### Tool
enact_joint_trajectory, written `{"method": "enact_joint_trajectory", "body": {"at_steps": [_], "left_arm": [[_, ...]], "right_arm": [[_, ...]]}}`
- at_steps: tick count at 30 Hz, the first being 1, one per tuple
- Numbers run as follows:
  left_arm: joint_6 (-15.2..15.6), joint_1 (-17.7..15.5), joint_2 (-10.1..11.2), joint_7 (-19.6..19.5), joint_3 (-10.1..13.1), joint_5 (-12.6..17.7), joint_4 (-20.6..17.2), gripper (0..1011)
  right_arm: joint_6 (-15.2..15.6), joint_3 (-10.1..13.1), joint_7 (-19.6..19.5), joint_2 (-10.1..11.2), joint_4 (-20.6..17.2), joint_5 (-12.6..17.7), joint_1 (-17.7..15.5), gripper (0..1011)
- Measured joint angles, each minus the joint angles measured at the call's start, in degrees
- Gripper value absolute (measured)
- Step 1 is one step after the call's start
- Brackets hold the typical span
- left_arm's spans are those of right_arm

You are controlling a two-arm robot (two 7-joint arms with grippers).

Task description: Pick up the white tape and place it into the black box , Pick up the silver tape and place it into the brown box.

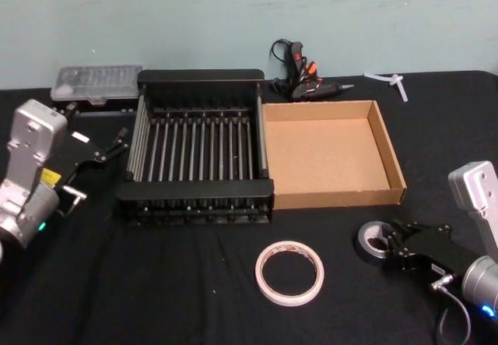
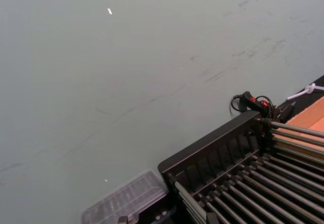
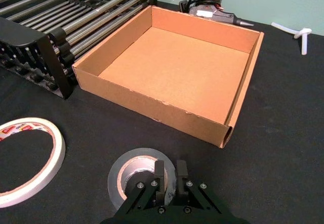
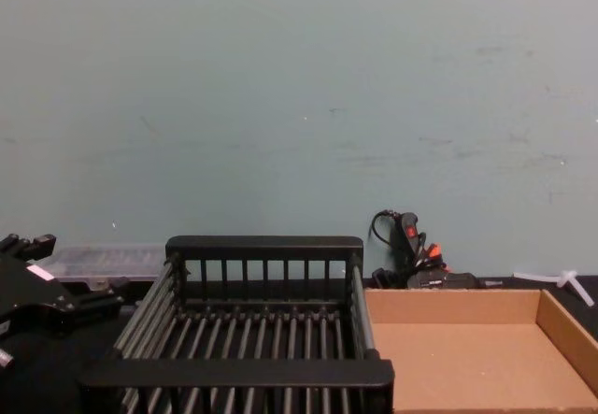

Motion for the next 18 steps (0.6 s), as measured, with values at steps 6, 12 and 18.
{"method": "enact_joint_trajectory", "body": {"at_steps": [6, 12, 18], "left_arm": [[0.0, 0.0, 0.0, 0.0, 0.0, 0.0, 0.0, 1001], [0.0, 0.0, 0.0, 0.0, 0.0, 0.0, 0.0, 1001], [0.0, 0.0, 0.0, 0.0, 0.0, 0.0, 0.0, 1001]], "right_arm": [[0.0, 0.0, 0.0, 0.0, 0.0, 0.0, 0.0, 138], [-0.3, 0.3, 0.4, -0.1, -0.2, 0.0, -0.2, 138], [-1.3, 0.8, 1.5, 0.2, -1.3, 0.2, -0.8, 138]]}}
